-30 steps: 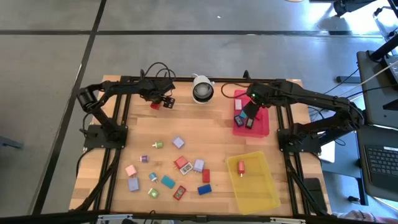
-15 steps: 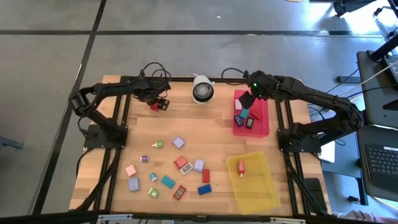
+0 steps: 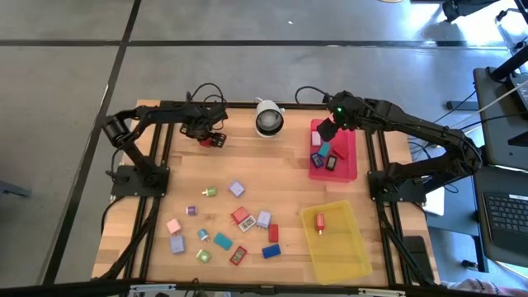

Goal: Pick & Place Office items
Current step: Put the top red charger adapter into the yellow bin

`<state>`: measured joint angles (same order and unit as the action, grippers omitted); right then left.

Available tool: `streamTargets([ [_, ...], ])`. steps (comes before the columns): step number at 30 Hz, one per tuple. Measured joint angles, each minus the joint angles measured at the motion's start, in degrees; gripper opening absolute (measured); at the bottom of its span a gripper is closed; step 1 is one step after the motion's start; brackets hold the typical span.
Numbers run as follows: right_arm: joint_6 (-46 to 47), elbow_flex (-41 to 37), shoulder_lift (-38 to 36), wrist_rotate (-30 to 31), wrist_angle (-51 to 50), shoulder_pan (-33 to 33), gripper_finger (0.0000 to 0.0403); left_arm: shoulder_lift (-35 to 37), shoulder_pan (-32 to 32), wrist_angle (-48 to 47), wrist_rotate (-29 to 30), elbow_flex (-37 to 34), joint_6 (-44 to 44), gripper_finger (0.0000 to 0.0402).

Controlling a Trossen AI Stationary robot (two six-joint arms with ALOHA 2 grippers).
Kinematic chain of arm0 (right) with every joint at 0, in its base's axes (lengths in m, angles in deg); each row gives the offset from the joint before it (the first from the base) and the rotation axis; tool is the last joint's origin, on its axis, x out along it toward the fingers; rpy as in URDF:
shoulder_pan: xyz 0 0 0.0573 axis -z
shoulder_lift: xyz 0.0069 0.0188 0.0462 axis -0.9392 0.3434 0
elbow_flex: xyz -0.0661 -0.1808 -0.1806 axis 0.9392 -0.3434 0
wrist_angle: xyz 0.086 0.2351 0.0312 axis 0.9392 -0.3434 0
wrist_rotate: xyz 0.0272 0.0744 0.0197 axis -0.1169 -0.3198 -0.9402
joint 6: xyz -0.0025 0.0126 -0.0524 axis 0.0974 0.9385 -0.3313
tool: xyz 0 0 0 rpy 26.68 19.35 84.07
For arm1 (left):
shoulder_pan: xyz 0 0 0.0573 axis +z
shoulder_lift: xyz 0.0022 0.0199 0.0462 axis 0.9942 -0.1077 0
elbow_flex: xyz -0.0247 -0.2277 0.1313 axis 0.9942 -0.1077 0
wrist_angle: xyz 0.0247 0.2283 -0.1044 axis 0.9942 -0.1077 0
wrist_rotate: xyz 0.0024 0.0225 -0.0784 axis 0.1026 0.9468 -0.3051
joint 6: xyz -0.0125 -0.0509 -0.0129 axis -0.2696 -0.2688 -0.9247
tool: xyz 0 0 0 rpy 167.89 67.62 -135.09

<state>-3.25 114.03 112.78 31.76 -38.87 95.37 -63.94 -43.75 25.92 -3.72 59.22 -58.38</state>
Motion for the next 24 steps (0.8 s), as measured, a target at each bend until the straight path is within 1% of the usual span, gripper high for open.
streamTargets([
  [4, 0.0, 0.0, 0.0, 0.0, 0.2, 0.0, 0.0249, -2.7, 2.4, 0.8, -4.1, 0.2, -0.1, 0.0308],
  [7, 0.4, 0.0, 0.0, 0.0, 0.9, 0.0, 0.0249, -3.5, 3.4, 0.7, -6.5, 0.2, 0.0, 0.0296],
  [10, 2.4, 0.0, 0.0, 0.0, 2.5, 0.0, 0.0249, -3.1, 3.6, 1.1, -6.9, 0.2, 0.5, 0.0266],
  [14, 5.2, 0.0, 0.0, -0.1, 5.9, 0.0, 0.0249, -1.6, 3.4, 1.9, -7.8, -0.1, 1.4, 0.0207],
  [19, 8.4, 0.0, 0.0, -3.1, 11.8, 0.0, 0.0249, 2.4, 1.5, 2.3, -8.9, 0.6, 1.6, 0.0204],
  [24, 12.4, 0.0, 0.8, -8.3, 20.8, 0.0, 0.0249, 8.8, -3.3, 3.3, -8.0, 2.7, 3.5, 0.0204],
])
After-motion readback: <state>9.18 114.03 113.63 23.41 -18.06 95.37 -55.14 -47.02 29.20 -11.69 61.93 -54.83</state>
